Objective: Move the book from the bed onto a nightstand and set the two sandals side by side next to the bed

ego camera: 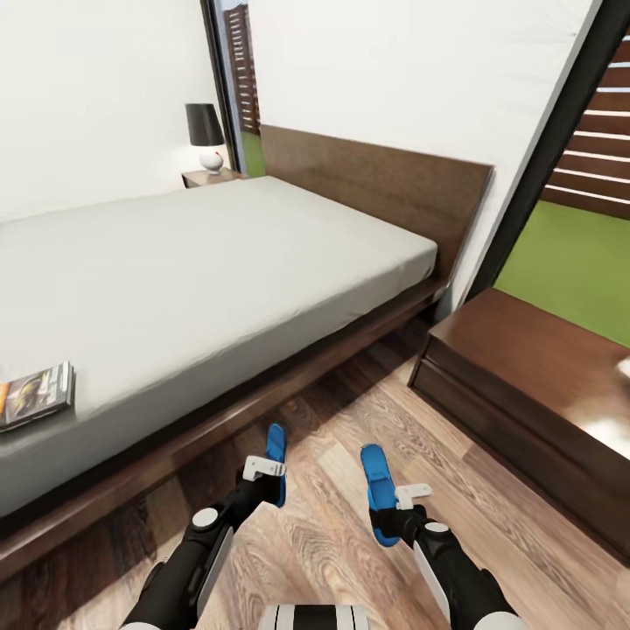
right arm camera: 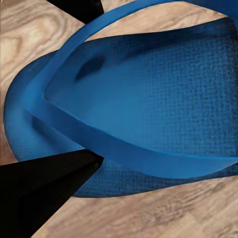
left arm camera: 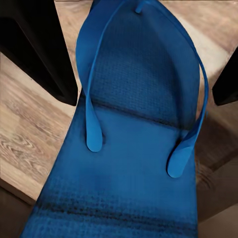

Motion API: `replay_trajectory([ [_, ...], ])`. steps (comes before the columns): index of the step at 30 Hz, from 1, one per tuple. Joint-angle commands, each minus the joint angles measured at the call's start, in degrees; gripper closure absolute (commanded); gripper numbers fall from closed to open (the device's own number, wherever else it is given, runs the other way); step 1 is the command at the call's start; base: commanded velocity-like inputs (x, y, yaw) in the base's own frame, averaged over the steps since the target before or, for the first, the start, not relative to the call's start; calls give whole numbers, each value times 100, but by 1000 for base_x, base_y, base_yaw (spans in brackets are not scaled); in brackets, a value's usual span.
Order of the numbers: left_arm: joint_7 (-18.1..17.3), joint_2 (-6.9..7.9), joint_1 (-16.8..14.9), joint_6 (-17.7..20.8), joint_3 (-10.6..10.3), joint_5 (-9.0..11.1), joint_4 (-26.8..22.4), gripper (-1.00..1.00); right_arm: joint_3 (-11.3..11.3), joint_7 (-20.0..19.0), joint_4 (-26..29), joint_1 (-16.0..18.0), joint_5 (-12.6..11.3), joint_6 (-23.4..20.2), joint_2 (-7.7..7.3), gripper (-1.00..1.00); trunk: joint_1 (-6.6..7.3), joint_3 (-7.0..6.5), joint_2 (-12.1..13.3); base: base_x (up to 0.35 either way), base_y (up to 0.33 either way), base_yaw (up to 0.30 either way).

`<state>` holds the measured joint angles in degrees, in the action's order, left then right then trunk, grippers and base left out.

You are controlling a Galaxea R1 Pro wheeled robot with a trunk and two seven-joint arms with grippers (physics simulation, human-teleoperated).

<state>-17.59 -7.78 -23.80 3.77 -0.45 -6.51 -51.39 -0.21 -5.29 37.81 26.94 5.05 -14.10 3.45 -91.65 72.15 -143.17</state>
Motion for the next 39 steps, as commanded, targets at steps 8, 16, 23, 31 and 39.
replay_trajectory([
  [8, -25, -4, -2, 18, 9, -61, 19, 100, -5, -16, 16, -3, 40, -40, -2, 100, 1, 4, -2, -88, 0, 168],
  [16, -25, -4, -2, 18, 9, -61, 24, 100, -6, -16, 16, -4, 40, -40, -3, 100, 1, 4, -2, -146, 0, 11],
  [23, -25, -4, -1, 18, 5, -61, 24, 100, -6, -16, 16, -4, 40, -40, -2, 100, 1, 4, -2, -3, 0, 218],
  [31, -25, -4, 0, 18, 9, -61, 24, 100, -5, -16, 16, -4, 40, -40, 3, 100, 1, 4, -2, 0, 0, 289],
  [39, -25, -4, 1, 18, 2, -61, 24, 100, -6, -16, 16, -4, 40, -40, -3, 100, 1, 4, -2, 0, 0, 291],
])
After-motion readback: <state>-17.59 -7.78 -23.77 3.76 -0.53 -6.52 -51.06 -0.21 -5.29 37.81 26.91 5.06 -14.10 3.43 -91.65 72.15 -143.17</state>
